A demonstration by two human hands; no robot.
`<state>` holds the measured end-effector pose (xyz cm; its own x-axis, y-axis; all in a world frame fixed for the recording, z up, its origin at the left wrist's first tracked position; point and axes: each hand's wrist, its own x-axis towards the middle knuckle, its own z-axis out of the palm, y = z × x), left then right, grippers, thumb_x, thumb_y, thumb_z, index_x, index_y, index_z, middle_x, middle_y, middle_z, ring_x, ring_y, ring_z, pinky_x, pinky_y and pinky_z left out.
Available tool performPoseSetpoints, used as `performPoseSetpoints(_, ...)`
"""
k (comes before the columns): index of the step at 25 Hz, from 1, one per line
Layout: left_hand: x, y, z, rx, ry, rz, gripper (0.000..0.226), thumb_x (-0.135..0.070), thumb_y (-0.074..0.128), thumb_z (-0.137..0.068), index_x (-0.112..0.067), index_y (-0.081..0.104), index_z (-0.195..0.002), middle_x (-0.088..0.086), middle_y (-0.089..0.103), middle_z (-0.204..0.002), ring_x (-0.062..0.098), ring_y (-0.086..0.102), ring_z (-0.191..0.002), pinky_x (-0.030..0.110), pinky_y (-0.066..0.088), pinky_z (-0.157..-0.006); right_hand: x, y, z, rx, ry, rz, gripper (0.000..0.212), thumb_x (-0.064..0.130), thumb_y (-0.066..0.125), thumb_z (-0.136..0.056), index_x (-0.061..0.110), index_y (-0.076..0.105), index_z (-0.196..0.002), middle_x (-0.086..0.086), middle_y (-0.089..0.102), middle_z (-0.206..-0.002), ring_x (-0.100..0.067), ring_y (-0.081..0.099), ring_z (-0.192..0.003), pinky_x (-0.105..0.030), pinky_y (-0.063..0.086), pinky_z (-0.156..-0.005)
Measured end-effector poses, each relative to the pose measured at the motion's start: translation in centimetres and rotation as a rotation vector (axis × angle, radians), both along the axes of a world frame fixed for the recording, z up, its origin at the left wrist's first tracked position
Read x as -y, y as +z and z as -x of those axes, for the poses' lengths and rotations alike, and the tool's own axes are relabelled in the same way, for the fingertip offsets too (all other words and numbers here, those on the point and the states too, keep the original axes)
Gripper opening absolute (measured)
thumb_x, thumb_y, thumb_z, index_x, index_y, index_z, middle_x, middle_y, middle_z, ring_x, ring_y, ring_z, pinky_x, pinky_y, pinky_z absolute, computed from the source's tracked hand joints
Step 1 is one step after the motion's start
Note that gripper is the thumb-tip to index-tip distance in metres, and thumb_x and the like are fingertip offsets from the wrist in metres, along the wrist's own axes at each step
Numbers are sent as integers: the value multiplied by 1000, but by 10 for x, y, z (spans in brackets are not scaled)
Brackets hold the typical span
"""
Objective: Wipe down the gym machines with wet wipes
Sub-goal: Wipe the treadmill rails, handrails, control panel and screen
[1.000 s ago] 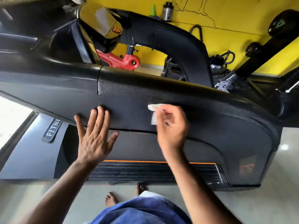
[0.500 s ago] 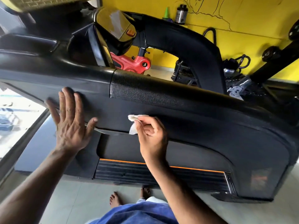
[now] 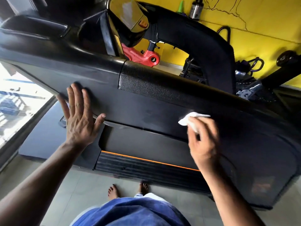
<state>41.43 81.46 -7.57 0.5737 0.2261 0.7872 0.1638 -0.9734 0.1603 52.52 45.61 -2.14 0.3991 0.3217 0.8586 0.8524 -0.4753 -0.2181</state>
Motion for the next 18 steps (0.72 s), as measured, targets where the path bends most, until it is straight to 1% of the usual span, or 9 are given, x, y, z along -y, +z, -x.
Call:
performPoseSetpoints(2,3,0,-2,5,8,31,83,-56,28,-106,-3,-1,-163,38,7,-163,32,-16,-157,67,-4,-121,-44,-6,9,-1,114,207,24,-2,55,-101,1,71,-119,-10,67,-118,-28,63,-106,-36,50,-97)
performPoseSetpoints(5,5,3,5,-14,-10,31,82,-57,29,-106,-8,-4,-163,29,3,-167,32,-12,-158,64,-3,-124,-71,-33,23,53,158,617,31,8,49,-105,8,63,-132,-6,66,-122,-27,65,-102,-39,49,-83)
performPoseSetpoints(6,2,4,8,-25,-15,14,82,-55,32,-105,-7,-1,-163,25,0,-168,34,-9,-158,65,-1,-124,-71,-28,23,117,147,678,32,8,49,-105,9,62,-134,-4,66,-119,-26,65,-99,-39,47,-79)
performPoseSetpoints(7,-1,2,11,-40,-23,1,83,-52,37,-105,-5,2,-163,22,-2,-169,35,-6,-159,67,2,-124,-71,-15,21,190,136,682,32,9,48,-105,10,62,-134,-2,67,-115,-24,64,-96,-39,44,-76)
performPoseSetpoints(9,-6,-5,14,-65,-34,-5,84,-49,42,-103,-2,5,-163,20,-5,-170,37,-3,-159,70,6,-122,-75,31,18,292,99,539,30,13,45,-108,14,67,-128,2,67,-111,-19,60,-92,-39,38,-73)
performPoseSetpoints(11,-7,-8,15,-83,-30,3,85,-50,42,-103,-4,3,-163,18,-7,-170,38,-2,-159,70,8,-122,-88,62,18,302,51,400,28,16,44,-110,20,68,-125,6,66,-116,-16,59,-94,-39,40,-74)
performPoseSetpoints(13,-7,-6,15,-91,-33,7,84,-50,41,-104,-5,2,-163,16,-8,-171,38,-2,-159,69,7,-123,-96,44,31,249,42,484,32,14,45,-109,18,59,-137,3,61,-130,-18,60,-103,-38,44,-78)
performPoseSetpoints(15,-5,-4,17,-92,-37,4,83,-50,41,-104,-7,2,-164,15,-8,-171,37,0,-159,67,7,-124,-92,-10,42,166,37,691,45,11,45,-105,12,45,-150,-4,54,-140,-24,60,-110,-39,49,-85)
performPoseSetpoints(18,-4,-2,21,-90,-52,-5,83,-50,41,-104,-8,3,-164,13,-7,-172,35,1,-159,65,8,-125,-86,-40,47,101,-24,856,66,24,58,-95,6,38,-155,-10,46,-146,-28,53,-124,-44,42,-101)
